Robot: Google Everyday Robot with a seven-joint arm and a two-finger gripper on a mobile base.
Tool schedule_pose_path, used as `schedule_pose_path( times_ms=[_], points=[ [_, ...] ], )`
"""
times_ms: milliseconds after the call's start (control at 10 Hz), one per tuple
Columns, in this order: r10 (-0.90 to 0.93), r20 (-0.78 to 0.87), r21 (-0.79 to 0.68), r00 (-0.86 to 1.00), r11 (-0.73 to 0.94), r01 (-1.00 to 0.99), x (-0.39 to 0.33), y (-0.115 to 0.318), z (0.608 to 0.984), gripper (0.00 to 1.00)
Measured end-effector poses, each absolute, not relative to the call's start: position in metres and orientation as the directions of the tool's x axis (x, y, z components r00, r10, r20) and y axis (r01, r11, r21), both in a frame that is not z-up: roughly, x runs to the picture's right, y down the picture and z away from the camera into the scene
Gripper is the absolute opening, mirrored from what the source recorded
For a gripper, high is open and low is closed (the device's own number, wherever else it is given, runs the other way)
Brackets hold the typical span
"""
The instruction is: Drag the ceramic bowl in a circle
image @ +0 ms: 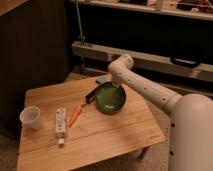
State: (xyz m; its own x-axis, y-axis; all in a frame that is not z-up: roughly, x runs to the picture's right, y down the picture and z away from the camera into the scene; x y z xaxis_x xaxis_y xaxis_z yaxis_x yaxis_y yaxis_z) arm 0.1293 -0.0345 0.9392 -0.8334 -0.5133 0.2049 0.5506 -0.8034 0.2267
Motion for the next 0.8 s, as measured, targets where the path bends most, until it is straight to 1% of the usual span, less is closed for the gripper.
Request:
schedule_pose_path(
  times_ms=[100, 300, 500, 600, 800],
  points=[
    [-0.527, 0.241, 0.217, -0.815, -0.789, 0.574, 0.157, -0.028, 0.941, 0.00],
    [-0.551, 0.293, 0.197, -0.781, -0.765, 0.613, 0.202, -0.007, 0.934, 0.00],
    [-0.588, 0.312, 0.191, -0.746, -0.731, 0.656, 0.239, 0.026, 0.908, 0.00],
    [-0.606, 0.305, 0.197, -0.734, -0.714, 0.672, 0.245, 0.042, 0.893, 0.00],
    [-0.630, 0.288, 0.236, -0.721, -0.683, 0.691, 0.235, 0.084, 0.859, 0.00]
  ],
)
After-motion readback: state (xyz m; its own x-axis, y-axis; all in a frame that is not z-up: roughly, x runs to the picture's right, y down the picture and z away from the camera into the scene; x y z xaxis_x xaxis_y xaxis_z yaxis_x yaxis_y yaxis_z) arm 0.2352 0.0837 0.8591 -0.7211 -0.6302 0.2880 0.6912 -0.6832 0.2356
